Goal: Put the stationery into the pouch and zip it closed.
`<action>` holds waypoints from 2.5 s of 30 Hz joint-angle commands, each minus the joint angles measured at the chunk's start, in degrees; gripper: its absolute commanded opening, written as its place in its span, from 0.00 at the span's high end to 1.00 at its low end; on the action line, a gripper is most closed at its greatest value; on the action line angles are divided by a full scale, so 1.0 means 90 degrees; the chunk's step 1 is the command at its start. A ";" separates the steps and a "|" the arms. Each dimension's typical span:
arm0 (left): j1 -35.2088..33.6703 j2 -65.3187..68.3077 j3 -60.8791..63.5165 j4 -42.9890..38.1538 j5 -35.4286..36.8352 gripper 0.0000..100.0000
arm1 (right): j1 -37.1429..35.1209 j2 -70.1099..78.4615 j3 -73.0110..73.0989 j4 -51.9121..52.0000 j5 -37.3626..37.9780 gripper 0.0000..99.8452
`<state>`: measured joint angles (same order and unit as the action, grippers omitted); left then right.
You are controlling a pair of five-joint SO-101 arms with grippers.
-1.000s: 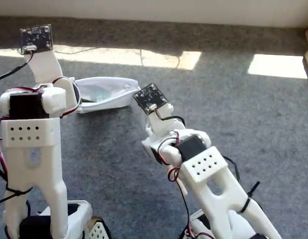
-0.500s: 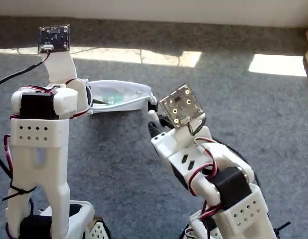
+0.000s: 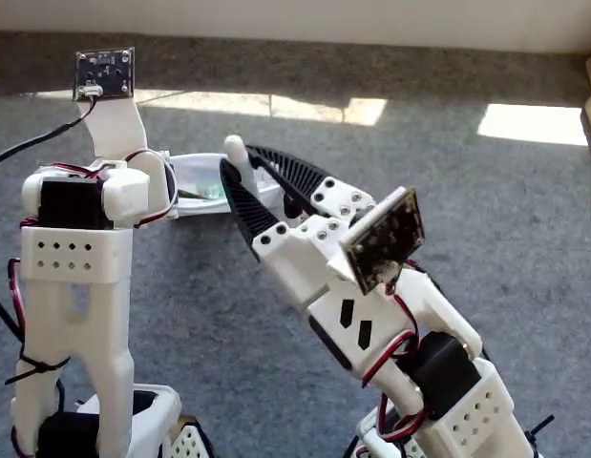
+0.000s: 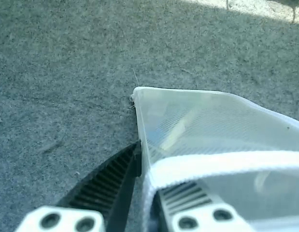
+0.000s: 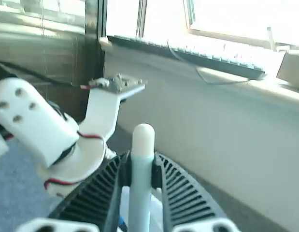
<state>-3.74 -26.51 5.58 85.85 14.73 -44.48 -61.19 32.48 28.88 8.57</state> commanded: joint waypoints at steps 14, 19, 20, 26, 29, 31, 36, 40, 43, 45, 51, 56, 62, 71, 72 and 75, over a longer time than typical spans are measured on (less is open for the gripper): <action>0.0103 -0.0161 0.0034 -0.0137 -0.0059 0.99 | -0.0063 0.1529 -0.0386 -0.3062 -0.0010 0.99; 0.0103 -0.0161 0.0044 -0.0137 -0.0059 0.99 | -0.0063 0.1402 0.0210 -0.2984 -0.0010 0.99; 0.0103 -0.0161 0.0044 -0.0137 -0.0059 0.99 | -0.0063 0.1372 0.0376 -0.2984 0.0000 0.99; 0.0103 -0.0161 0.0044 -0.0137 -0.0059 0.99 | 0.0171 0.1265 0.1060 -0.2945 -0.0010 0.94; 0.0103 -0.0161 0.0044 -0.0137 -0.0059 0.99 | 0.0181 0.1255 0.1109 -0.2916 -0.0010 0.82; 0.0103 -0.0161 0.0044 -0.0147 -0.0059 0.99 | 0.0181 0.1216 0.1060 -0.2466 -0.0010 0.77; 0.0103 -0.0161 0.0054 -0.0137 -0.0059 0.99 | 0.0171 0.0464 0.0737 -0.0991 -0.0039 0.77; 0.0103 -0.0161 0.0054 -0.0147 -0.0059 0.99 | 0.0220 -0.0142 0.0337 0.0532 -0.0039 0.77; 0.0103 -0.0161 0.0054 -0.0147 -0.0059 0.99 | 0.0591 -0.0425 0.0200 0.1538 -0.0049 0.77; 0.0103 -0.0161 0.0054 -0.0137 -0.0059 0.99 | 0.0816 -0.0513 0.0210 0.1968 -0.0059 0.77; 0.0103 -0.0161 0.0054 -0.0137 -0.0059 0.99 | 0.1265 -0.0562 0.0347 0.3131 -0.0752 0.77; 0.0103 -0.0161 0.0054 -0.0137 -0.0059 0.99 | 0.1265 -0.0552 0.0669 0.3473 -0.1299 0.77; 0.0103 -0.0161 0.0054 -0.0137 -0.0059 0.99 | 0.1255 -0.0562 0.1792 0.2691 -0.1280 0.77; 0.0103 -0.0122 0.0063 -0.0127 -0.0059 0.99 | 0.1245 -0.0523 0.2818 0.1079 -0.1270 0.77; 0.0103 -0.0122 0.0063 -0.0127 -0.0059 0.99 | 0.1245 -0.0523 0.2896 0.0894 -0.1270 0.77; 0.0103 -0.0122 0.0063 -0.0127 -0.0059 0.99 | 0.1236 -0.0523 0.3189 0.0308 -0.1270 0.77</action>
<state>-3.74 -26.51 6.37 85.76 14.73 -33.85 -65.32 60.53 37.23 -2.51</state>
